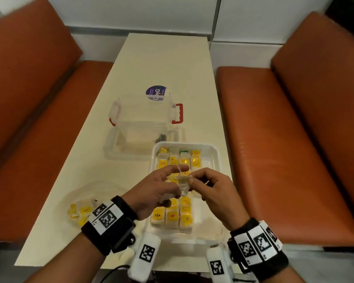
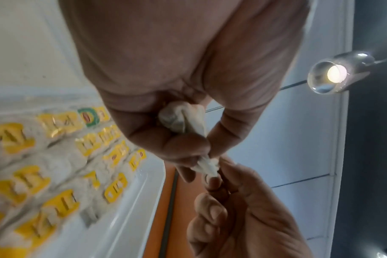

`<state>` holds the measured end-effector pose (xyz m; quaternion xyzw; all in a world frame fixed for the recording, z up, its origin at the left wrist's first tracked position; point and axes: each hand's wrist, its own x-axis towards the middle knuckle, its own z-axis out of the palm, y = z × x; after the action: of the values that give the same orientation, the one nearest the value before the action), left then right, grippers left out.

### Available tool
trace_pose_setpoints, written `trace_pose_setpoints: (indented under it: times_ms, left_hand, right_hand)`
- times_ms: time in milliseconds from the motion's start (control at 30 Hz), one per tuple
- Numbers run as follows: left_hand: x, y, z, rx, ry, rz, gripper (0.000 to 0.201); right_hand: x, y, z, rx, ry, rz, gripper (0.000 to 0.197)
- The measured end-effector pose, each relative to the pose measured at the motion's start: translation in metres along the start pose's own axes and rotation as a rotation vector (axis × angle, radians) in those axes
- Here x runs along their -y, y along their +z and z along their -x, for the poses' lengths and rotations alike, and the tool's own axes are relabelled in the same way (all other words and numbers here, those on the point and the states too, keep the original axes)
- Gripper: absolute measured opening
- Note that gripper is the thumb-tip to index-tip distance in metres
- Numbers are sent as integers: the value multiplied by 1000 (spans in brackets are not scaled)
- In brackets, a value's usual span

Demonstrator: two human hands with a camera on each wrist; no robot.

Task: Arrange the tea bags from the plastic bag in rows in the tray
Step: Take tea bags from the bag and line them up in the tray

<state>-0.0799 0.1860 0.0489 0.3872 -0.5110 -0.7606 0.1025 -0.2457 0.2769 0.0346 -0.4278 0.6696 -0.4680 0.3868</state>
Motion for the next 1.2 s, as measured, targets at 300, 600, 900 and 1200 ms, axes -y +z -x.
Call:
trace_pose_setpoints:
  times_ms: [300, 600, 900, 1200]
  left_hand:
    - [23, 39, -15, -51, -135, 502, 35]
    - [27, 49, -18, -84, -220, 431, 28]
    - [39, 52, -23, -195, -157, 416, 19]
    - [49, 50, -20, -197, -145, 286, 16]
  right_hand:
    - [-1, -20, -2, -66, 133, -270, 15]
    - [-3, -19, -4, 42, 297, -376, 26]
    - [-14, -24, -3, 45, 271, -339, 15]
    - [-27, -39, -5, 55, 162, 1, 6]
